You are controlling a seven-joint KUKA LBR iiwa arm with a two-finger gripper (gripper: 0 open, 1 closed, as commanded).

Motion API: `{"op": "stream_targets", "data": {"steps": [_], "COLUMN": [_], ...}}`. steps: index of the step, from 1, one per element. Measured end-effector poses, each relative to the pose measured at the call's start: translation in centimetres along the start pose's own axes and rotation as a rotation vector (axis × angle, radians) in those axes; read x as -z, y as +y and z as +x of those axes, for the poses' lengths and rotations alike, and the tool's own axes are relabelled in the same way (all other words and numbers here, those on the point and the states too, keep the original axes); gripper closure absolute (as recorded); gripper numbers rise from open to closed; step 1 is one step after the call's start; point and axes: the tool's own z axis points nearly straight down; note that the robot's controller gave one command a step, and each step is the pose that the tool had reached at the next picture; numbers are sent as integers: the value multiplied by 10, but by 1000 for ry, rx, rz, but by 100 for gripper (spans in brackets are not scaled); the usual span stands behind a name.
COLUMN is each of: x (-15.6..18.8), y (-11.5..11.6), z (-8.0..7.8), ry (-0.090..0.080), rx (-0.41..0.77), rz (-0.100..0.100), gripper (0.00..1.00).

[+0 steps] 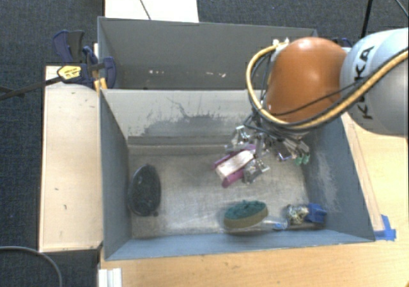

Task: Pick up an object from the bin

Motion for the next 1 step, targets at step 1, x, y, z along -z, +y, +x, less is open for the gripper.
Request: {"op": "stream_targets", "data": {"steps": [1], "x": [121], "y": [16], "z": [1], "ry": [-1], "rx": [482], "rz": [-2], "gripper": [100]}}
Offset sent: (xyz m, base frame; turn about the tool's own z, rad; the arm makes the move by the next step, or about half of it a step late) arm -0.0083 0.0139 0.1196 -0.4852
